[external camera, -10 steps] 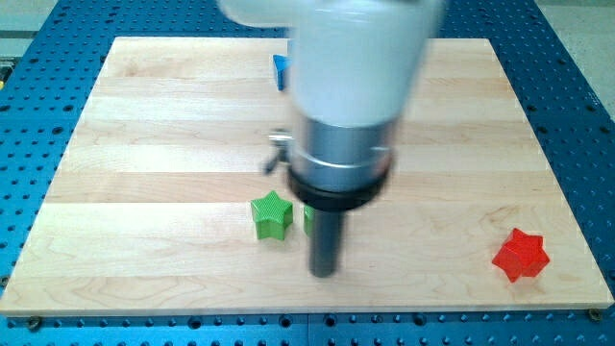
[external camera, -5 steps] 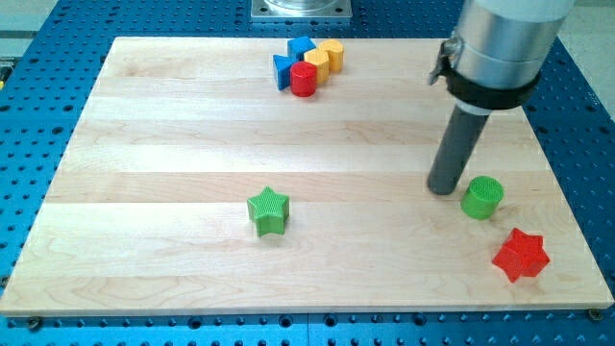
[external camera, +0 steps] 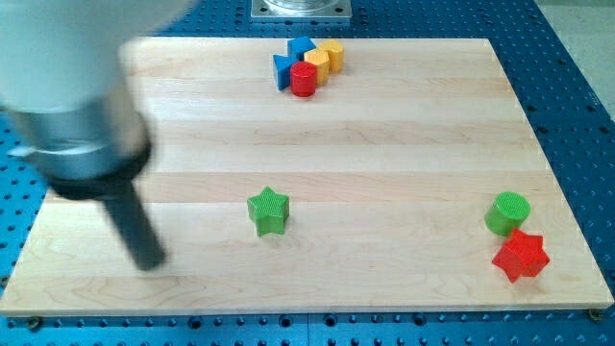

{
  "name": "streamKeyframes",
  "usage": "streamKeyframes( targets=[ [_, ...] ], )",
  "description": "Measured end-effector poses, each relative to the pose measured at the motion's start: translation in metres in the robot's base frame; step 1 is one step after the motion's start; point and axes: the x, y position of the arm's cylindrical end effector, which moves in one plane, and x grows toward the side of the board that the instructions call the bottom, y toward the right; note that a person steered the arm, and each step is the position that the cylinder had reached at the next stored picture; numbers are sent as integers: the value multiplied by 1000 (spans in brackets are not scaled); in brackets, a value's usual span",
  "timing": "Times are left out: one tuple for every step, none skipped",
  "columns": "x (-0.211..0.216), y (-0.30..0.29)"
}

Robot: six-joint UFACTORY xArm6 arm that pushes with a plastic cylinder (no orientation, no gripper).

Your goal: Form a vertical line with the red star and the green blocks

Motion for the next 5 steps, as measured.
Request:
streamKeyframes(
  targets=[
    [-60,122],
    [-92,259],
    [-86,157],
    [13,105],
    [7,204]
  ],
)
